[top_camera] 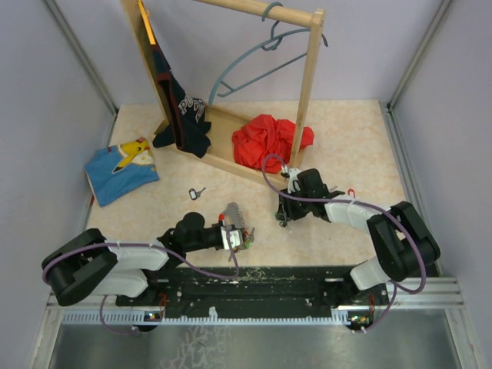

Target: Put the keys on the keyring

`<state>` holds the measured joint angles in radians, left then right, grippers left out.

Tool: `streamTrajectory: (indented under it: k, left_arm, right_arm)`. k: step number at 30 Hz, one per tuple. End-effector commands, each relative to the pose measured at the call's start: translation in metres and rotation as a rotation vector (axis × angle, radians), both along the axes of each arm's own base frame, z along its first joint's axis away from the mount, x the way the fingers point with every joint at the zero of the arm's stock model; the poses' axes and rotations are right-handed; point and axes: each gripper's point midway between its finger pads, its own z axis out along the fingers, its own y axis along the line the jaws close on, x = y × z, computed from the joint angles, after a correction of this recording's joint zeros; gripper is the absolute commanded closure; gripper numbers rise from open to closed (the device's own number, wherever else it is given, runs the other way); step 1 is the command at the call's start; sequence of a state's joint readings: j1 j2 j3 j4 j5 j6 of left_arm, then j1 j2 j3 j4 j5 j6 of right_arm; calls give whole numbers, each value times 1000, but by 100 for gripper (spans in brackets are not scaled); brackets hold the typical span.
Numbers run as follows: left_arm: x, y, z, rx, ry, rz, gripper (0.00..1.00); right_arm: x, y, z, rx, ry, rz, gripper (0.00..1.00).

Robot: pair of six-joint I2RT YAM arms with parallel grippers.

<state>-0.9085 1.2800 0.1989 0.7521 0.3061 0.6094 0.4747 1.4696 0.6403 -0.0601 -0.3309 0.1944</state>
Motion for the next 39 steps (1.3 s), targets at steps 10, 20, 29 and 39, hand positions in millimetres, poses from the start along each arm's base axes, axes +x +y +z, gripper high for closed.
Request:
streamTrajectory:
  k: [10,20,29,39]
  left_arm:
    - [1,-8,9,-19,-12,-16,100]
    - [1,-8,9,-19,-12,-16,100]
    - [1,-8,9,-17,-11,-16,100]
    - [2,-9,9,-15,-8,-15,100]
  right_arm:
    - [-27,5,18,75,24,20,65]
    - [-26,2,10,-16,0,-4,69]
    - [-23,-8,12,-106,-30,-44,70]
    - [-23,-4,16,-152,-40,-48,93]
